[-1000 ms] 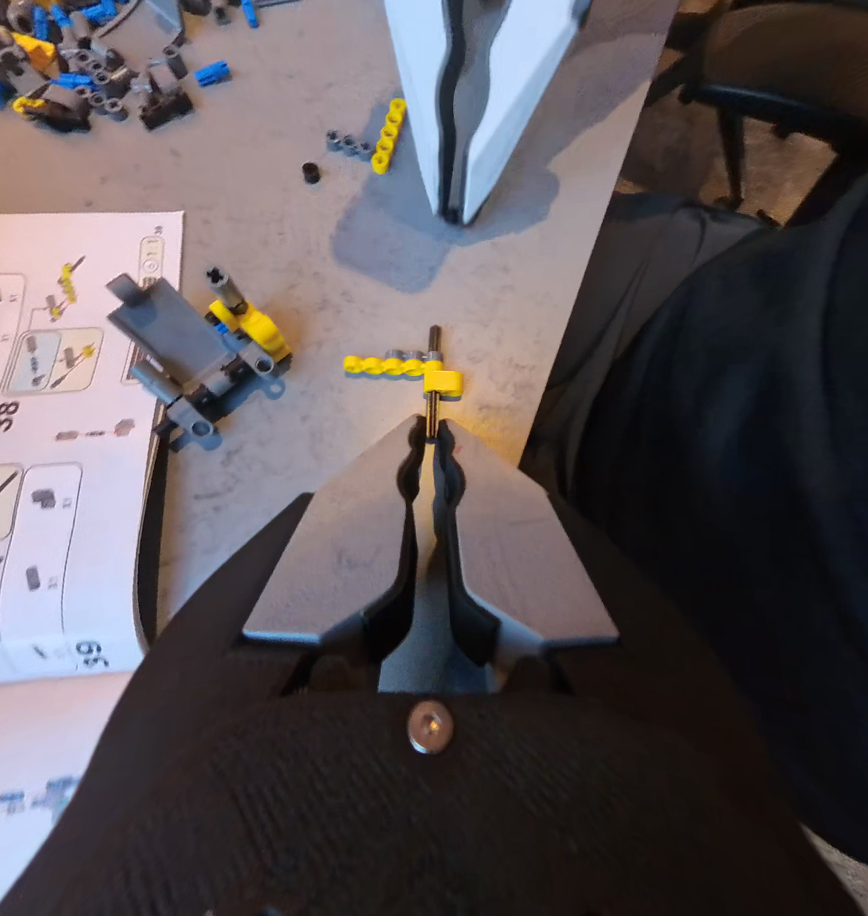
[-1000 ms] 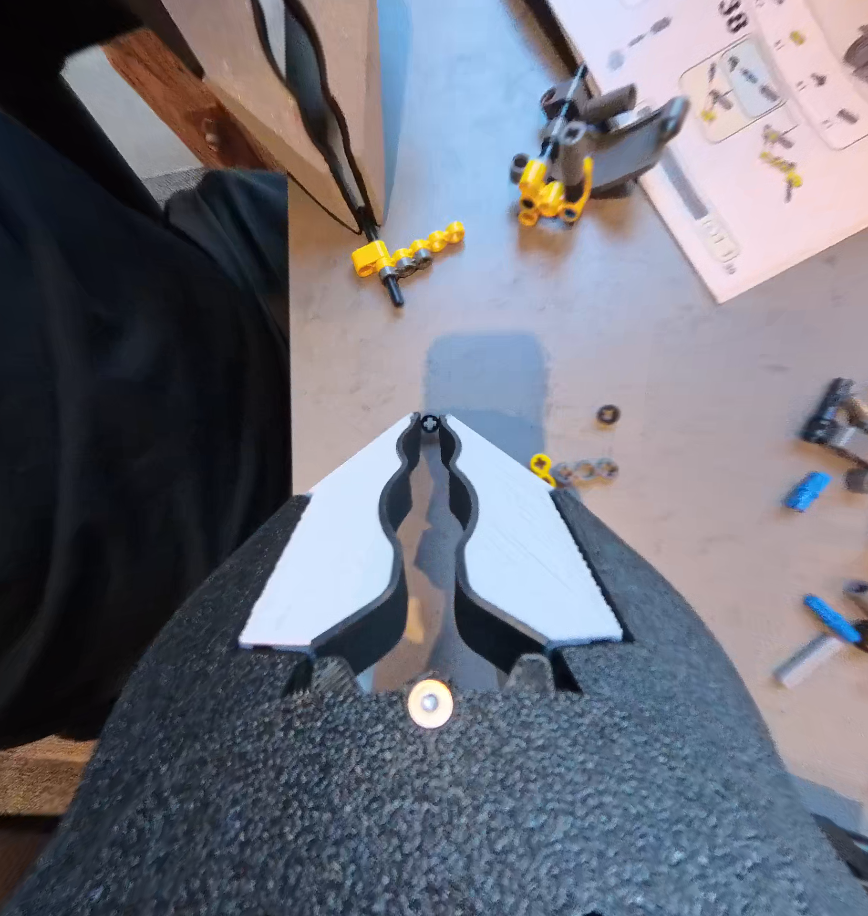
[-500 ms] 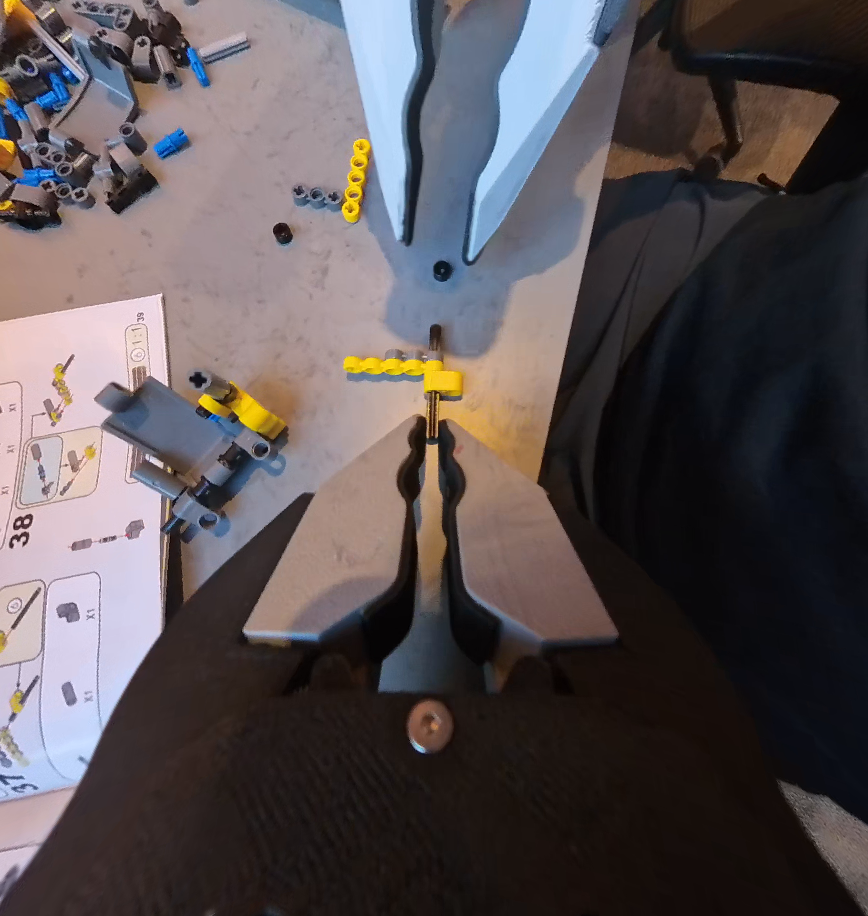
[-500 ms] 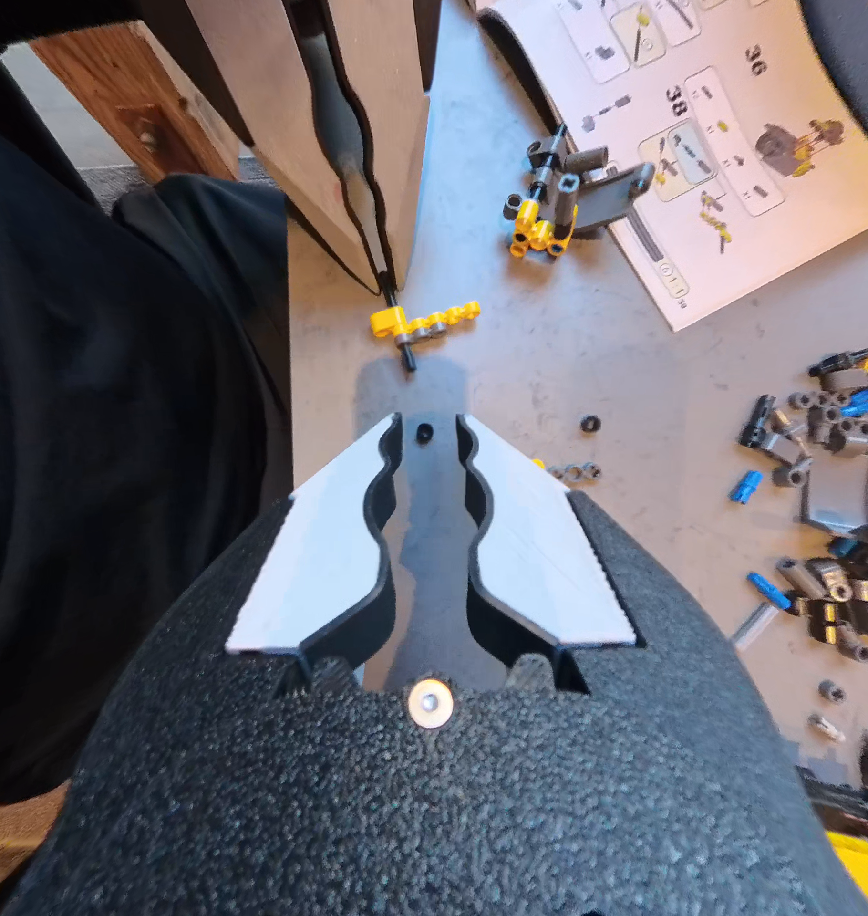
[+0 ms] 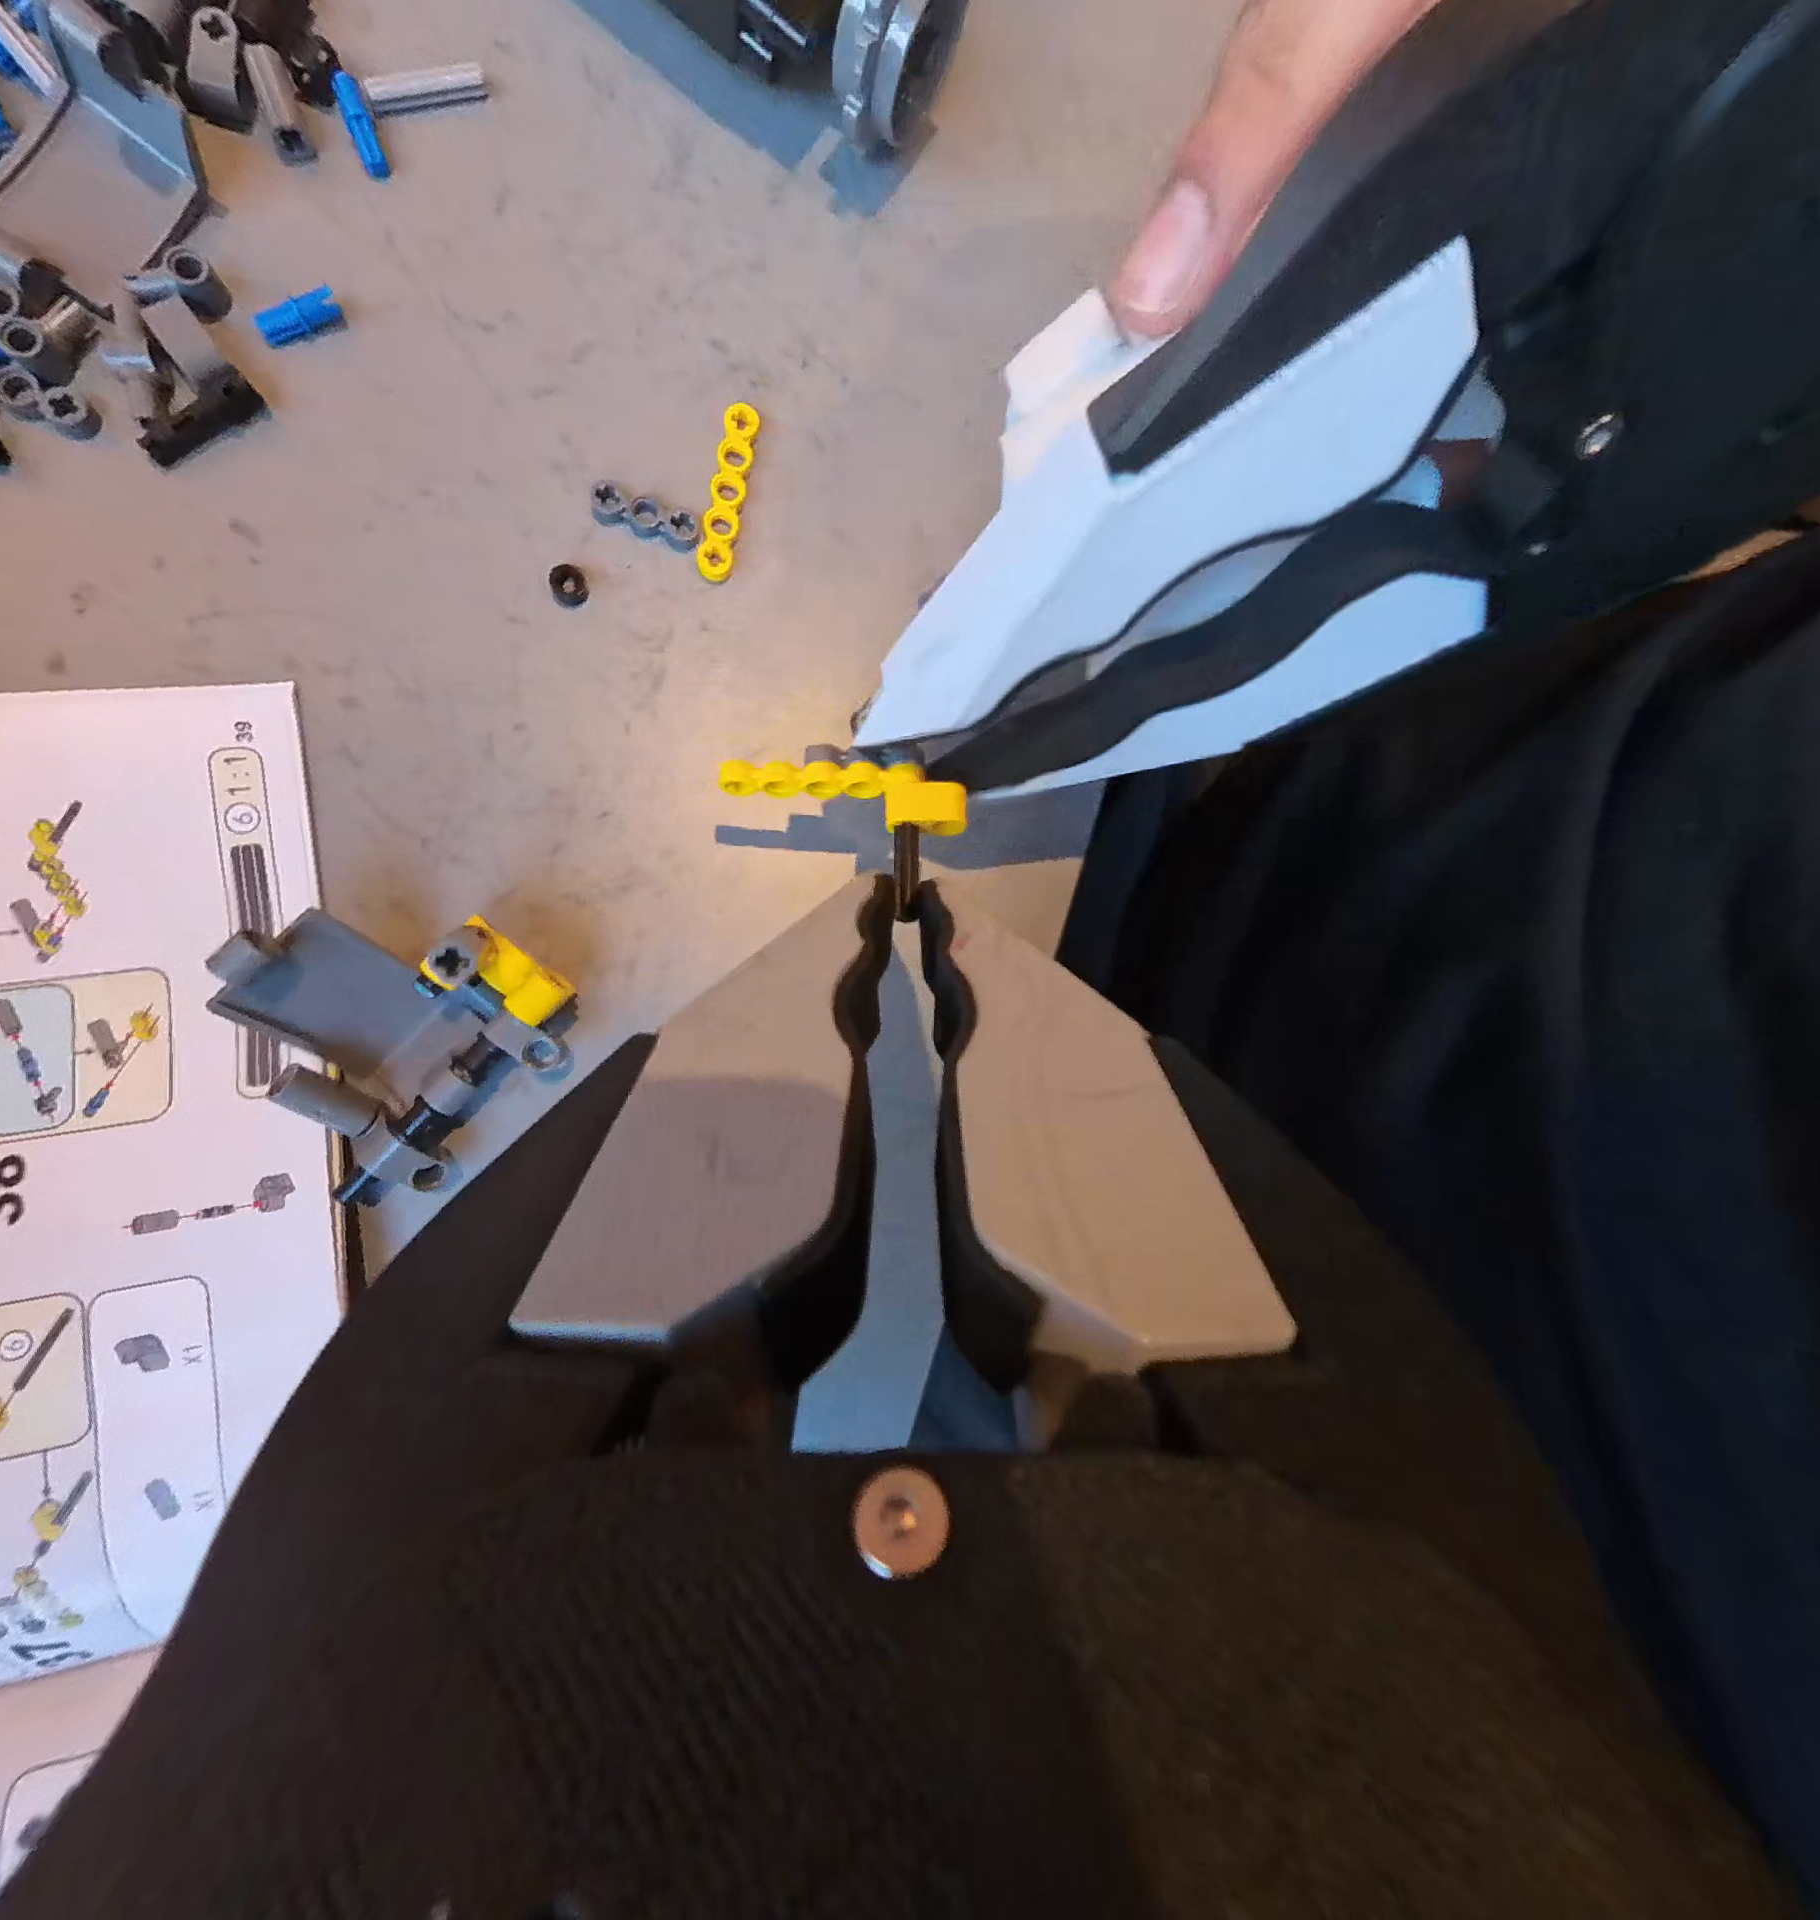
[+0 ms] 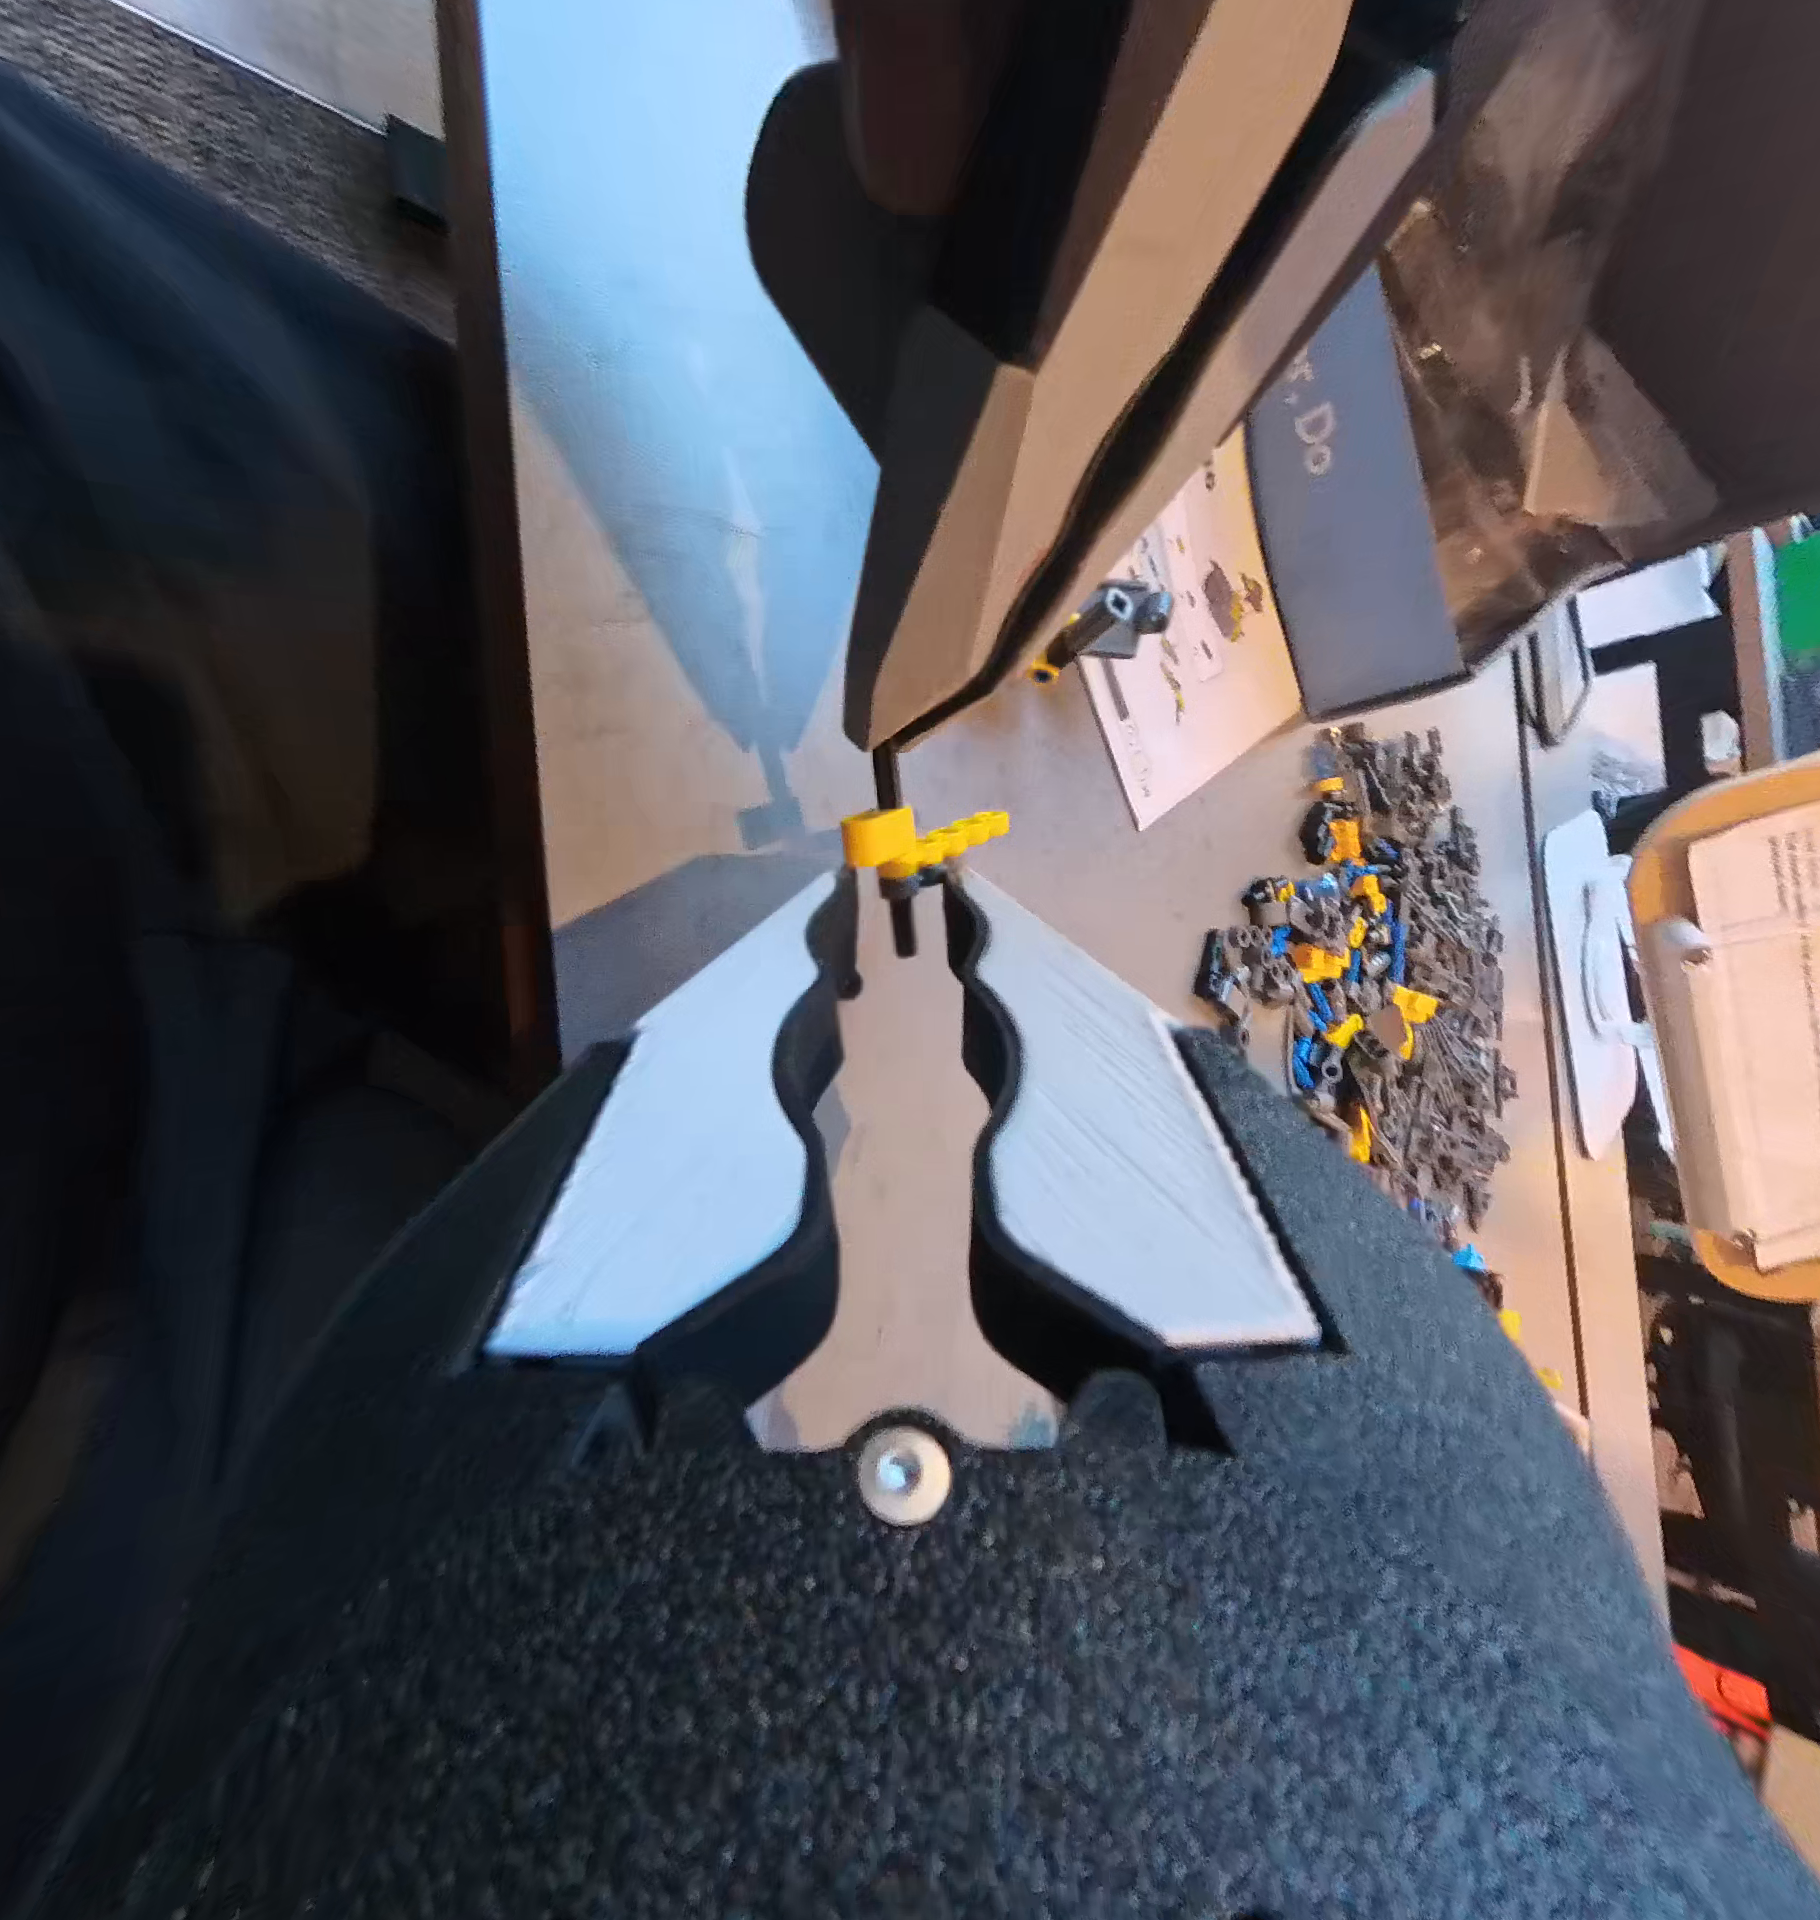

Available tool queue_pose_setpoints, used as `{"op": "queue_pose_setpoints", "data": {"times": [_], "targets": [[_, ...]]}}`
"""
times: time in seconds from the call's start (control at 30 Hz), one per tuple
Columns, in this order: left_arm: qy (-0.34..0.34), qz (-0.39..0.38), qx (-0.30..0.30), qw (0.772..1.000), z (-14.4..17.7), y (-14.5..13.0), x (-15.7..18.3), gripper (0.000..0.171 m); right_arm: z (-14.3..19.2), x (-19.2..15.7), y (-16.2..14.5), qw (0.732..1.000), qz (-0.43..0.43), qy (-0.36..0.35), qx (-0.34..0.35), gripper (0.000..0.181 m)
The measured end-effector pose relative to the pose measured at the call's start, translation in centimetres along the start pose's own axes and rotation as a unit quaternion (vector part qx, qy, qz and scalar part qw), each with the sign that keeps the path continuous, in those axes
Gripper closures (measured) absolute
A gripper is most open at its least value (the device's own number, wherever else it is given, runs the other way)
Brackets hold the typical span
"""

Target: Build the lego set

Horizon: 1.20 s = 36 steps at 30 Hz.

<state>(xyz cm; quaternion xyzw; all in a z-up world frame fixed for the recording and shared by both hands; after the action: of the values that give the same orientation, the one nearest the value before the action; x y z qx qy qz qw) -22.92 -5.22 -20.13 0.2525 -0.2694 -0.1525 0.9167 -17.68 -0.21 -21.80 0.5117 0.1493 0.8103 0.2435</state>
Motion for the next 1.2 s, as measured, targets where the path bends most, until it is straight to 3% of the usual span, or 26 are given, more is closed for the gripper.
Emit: {"op": "queue_pose_setpoints", "data": {"times": [0.2,0.33,0.4,0.5,0.63,0.87,0.93,1.0,1.2], "targets": [[0.031,-0.012,-0.01,0.999,0.2,2.0,1.0,0.168,0.8,0.4,-0.6,0.999,-0.045,-0.03,0.0,0.17],[0.055,-0.059,0.016,0.997,1.4,3.4,2.0,0.162,2.1,1.7,-1.1,0.986,-0.165,-0.006,0.036,0.174],[0.059,-0.081,0.039,0.994,2.3,3.8,2.1,0.157,2.5,2.4,-1.6,0.963,-0.258,0.042,0.063,0.174],[0.058,-0.101,0.064,0.991,2.7,4.1,1.5,0.141,3.1,3.3,-1.7,0.901,-0.388,0.147,0.127,0.175],[0.003,-0.116,0.06,0.991,1.1,3.8,1.7,0.143,3.7,4.4,-1.2,0.827,-0.463,0.251,0.198,0.175],[-0.062,-0.093,0.082,0.99,0.7,3.3,2.1,0.163,2.9,4.5,-0.9,0.782,-0.495,0.317,0.208,0.175],[-0.052,-0.068,0.067,0.994,0.5,2.8,1.4,0.166,1.9,4.0,-1.6,0.799,-0.488,0.325,0.137,0.176],[-0.037,-0.049,0.055,0.997,0.5,2.4,0.5,0.165,1.7,4.0,-2.0,0.826,-0.457,0.32,0.079,0.145],[-0.035,-0.028,0.033,0.998,0.1,1.9,-0.3,0.166,1.1,5.4,-2.0,0.912,-0.312,0.266,0.01,0.15]]}}
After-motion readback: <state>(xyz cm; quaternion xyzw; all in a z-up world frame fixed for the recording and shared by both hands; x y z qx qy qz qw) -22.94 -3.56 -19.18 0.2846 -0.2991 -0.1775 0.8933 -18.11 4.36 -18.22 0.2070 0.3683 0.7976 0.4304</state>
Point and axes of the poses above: each gripper's, where its closed fingertips meet, z back along the fingers, y out of its top, x = y × z across the jaws, the point moved 5 cm from there along z, back along the fingers, and after that the axes turned 15 degrees about -y, right-handed, at the moved point
